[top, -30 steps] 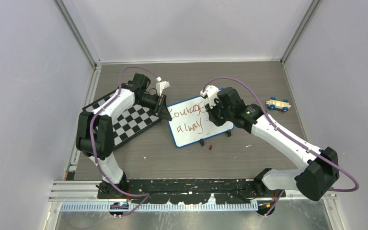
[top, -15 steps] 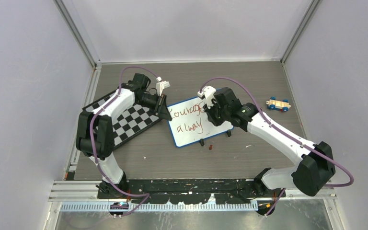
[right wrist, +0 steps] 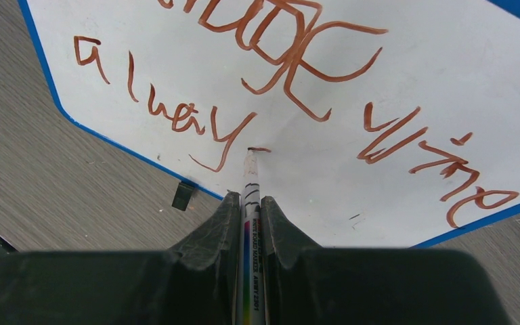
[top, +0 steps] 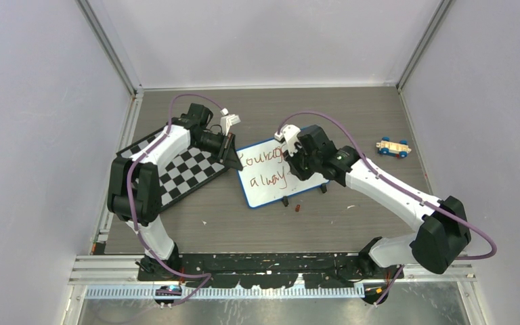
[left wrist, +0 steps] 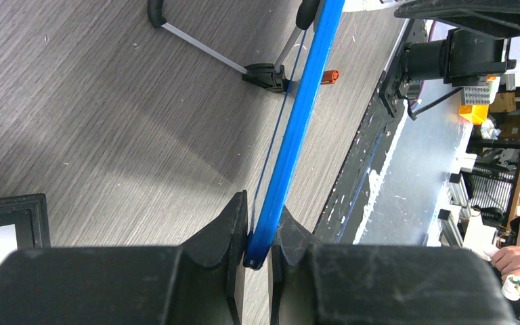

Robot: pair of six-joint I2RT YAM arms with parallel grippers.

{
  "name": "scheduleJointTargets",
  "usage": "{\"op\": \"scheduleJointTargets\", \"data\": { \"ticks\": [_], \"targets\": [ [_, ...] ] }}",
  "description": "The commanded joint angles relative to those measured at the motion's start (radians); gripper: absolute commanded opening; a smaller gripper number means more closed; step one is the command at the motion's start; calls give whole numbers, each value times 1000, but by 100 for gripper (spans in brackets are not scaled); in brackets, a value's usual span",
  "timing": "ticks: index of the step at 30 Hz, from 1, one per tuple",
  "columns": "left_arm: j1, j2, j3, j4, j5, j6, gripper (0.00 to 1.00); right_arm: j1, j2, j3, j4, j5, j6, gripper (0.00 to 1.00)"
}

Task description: Write a sentence on the whiteboard

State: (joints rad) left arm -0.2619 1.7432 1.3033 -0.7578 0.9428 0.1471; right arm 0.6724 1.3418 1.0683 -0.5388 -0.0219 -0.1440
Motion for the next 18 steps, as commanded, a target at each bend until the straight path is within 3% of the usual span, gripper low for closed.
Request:
{"op": "scheduleJointTargets", "data": {
  "ticks": [1,11,18],
  "targets": [
    [-7,5,29,-5,-32,11,0,3,0,-14,36,7,-18,0],
    [-7,9,29,-5,-30,13,0,-35,-47,-32,7,77,-60,0],
    [-7,9,36,-7,-32,13,0,-32,-30,-51,-4,1,-33,0]
  ]
}}
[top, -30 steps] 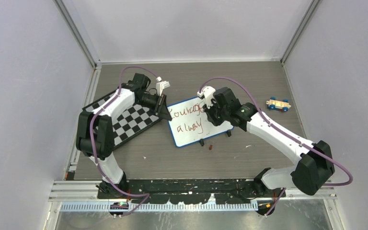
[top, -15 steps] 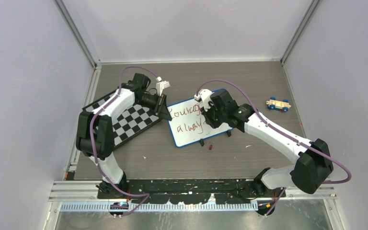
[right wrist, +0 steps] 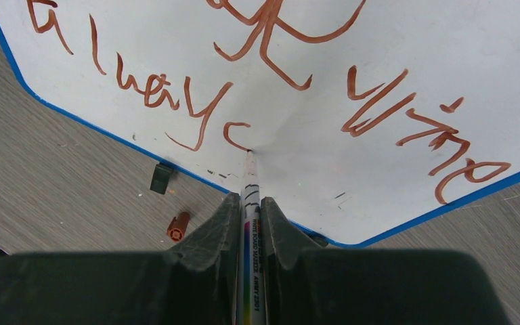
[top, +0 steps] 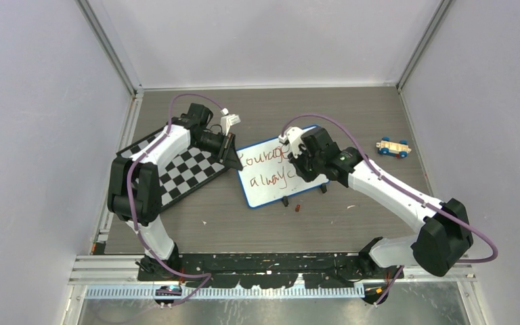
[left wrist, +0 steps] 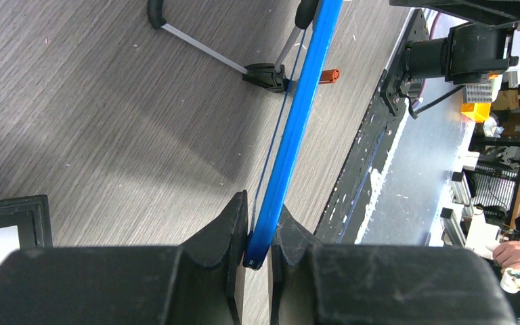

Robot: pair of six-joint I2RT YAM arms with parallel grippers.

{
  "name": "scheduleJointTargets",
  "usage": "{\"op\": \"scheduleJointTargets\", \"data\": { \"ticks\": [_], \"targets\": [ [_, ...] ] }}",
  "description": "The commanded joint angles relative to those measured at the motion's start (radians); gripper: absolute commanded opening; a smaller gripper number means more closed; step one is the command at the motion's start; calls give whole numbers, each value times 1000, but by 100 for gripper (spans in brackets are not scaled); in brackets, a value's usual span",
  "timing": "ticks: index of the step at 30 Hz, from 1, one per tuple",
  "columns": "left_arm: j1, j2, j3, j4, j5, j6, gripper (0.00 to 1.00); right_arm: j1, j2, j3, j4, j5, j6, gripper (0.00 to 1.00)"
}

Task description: Write a sentence on the whiteboard

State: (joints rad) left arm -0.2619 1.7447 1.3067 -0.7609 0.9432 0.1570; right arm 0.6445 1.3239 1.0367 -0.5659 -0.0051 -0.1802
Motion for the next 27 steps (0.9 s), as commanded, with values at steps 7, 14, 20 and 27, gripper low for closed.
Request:
{"op": "scheduleJointTargets", "data": {
  "ticks": [7,14,20,27],
  "targets": [
    [-7,6,30,-5,-34,3,0,44,22,-8,41,-31,25,0],
    [-7,3,29,-3,-35,4,0,50,19,74,-7,-53,20,0],
    [-8,6,30,-3,-34,5,0,47,-60,49,-66,-59,-10,0],
    [-8,1,32,-3,-35,5,0,45,-70,-4,-85,28,-44,0]
  ]
}}
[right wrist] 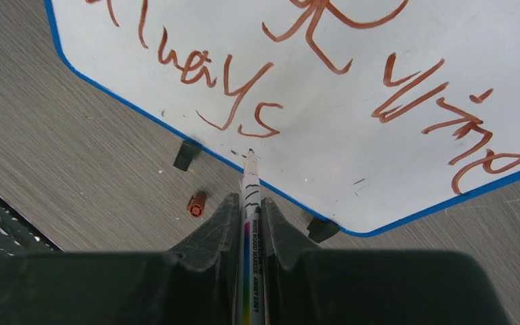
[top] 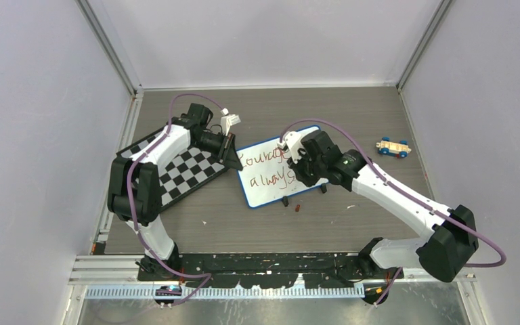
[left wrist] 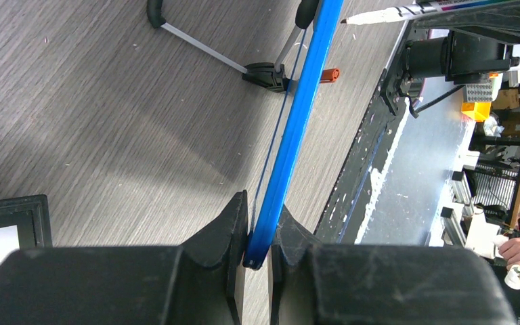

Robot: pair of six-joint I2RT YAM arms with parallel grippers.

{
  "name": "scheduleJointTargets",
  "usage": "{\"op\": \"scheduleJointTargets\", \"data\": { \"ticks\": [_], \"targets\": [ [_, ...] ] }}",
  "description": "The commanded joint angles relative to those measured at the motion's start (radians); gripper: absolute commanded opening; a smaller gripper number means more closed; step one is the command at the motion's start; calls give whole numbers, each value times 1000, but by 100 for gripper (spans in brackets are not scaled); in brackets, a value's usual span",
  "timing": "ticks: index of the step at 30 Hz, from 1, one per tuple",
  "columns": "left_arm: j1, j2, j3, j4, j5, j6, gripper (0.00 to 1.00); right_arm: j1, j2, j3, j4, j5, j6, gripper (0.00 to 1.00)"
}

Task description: Write a sentence on the whiteboard

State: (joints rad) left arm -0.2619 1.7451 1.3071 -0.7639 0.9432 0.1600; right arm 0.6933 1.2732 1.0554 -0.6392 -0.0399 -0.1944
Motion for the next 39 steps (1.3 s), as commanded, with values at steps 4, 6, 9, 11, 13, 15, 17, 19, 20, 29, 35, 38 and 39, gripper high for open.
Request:
{"op": "scheduleJointTargets", "data": {
  "ticks": [4,6,9,11,13,15,17,19,20,29,35,38,39],
  "targets": [
    [-8,1,32,4,-35,1,0,-10,17,-30,34,114,-23,0],
    [-8,2,31,4,-37,1,0,-10,41,-31,58,128,-19,0],
    [-10,-1,31,3,-43,2,0,-11,68,-28,73,139,-20,0],
    [-10,-5,30,3,-45,3,0,-12,69,-27,71,130,-19,0],
    [-11,-8,28,3,-47,3,0,-11,62,-12,52,111,-16,0],
    [-13,-8,29,4,-49,2,0,-12,57,10,26,99,-15,0],
    [-14,-9,31,2,-49,4,0,-11,46,34,0,83,-14,0],
    [-14,-12,34,0,-52,3,4,-12,17,59,-25,36,-12,0],
    [-14,-14,37,-2,-52,2,9,-12,9,75,-39,10,-11,0],
    [-16,-61,143,-63,-109,-13,59,-76,-44,174,-105,-245,72,0],
    [-16,-100,298,-160,-217,49,67,-234,-93,186,-96,-383,155,0],
    [-20,-132,349,-155,-229,56,70,-321,-112,197,-96,-410,180,0],
    [-30,-136,365,-156,-229,62,70,-351,-113,200,-95,-429,192,0]
  ]
}}
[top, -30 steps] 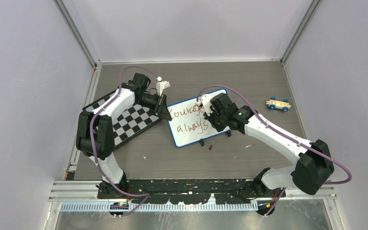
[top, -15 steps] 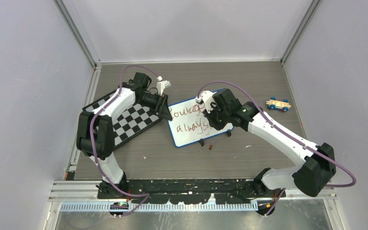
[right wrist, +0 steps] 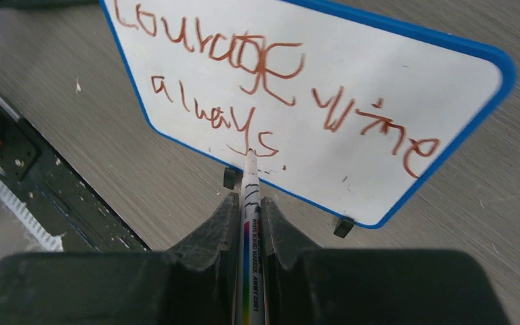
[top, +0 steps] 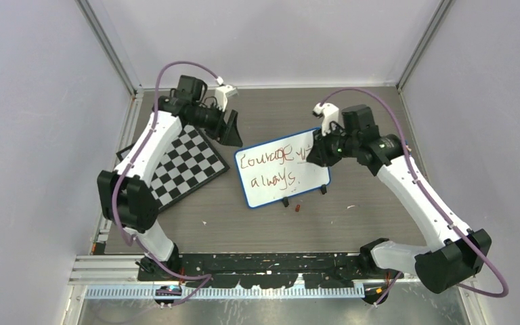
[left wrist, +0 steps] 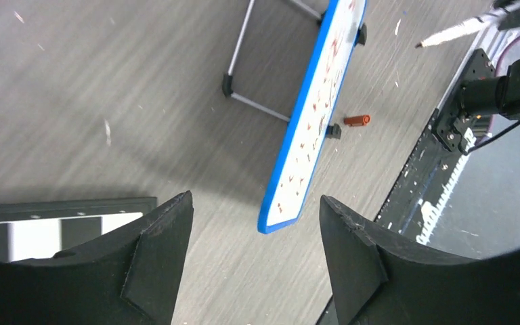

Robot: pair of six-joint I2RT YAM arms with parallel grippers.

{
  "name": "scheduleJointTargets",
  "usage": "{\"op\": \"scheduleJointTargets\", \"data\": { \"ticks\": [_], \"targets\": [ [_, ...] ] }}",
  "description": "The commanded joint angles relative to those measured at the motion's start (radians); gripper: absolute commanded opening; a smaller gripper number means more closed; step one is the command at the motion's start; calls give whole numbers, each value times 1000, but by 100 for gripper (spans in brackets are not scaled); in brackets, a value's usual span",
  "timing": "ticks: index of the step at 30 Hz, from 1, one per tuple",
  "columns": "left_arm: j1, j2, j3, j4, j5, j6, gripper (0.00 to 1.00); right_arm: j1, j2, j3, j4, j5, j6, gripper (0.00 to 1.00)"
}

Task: Write a sentence on the whiteboard
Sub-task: Write a sentence on the whiteboard, then close the whiteboard marker at the center of the board.

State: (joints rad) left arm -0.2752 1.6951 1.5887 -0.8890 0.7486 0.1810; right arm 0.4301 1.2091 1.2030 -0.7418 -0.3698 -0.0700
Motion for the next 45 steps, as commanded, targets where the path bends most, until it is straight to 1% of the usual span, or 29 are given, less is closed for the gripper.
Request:
{"op": "scheduleJointTargets", "data": {
  "ticks": [1,2,5,7,9,13,16,18,23,27,31,43,45],
  "targets": [
    [-32,-89,98,-38,-38,49,70,-125,-49,56,12,-129,82,0],
    [-55,-87,109,-48,-46,61,70,-166,-48,58,24,-170,114,0],
    [-190,-70,128,-94,-110,136,70,-321,-42,58,78,-315,226,0],
    [-304,-55,122,-106,-186,205,69,-406,-36,58,101,-359,276,0],
    [-414,-29,113,-110,-257,277,68,-484,-34,57,107,-371,304,0],
    [-590,74,147,-126,-345,378,65,-586,-33,39,114,-369,336,0],
    [-685,147,180,-101,-379,433,63,-622,-34,22,115,-362,339,0],
    [-729,192,185,-72,-391,463,62,-633,-35,14,124,-361,341,0],
    [-780,287,177,18,-421,528,60,-638,-30,17,120,-359,332,0],
    [-801,342,191,23,-429,557,60,-638,-37,8,121,-348,316,0],
    [-807,366,166,42,-427,559,58,-638,-38,1,122,-346,311,0],
    [-817,428,108,85,-430,546,40,-639,-39,2,122,-351,311,0],
    [-817,429,101,86,-436,544,33,-639,-36,9,117,-352,310,0]
  ]
}}
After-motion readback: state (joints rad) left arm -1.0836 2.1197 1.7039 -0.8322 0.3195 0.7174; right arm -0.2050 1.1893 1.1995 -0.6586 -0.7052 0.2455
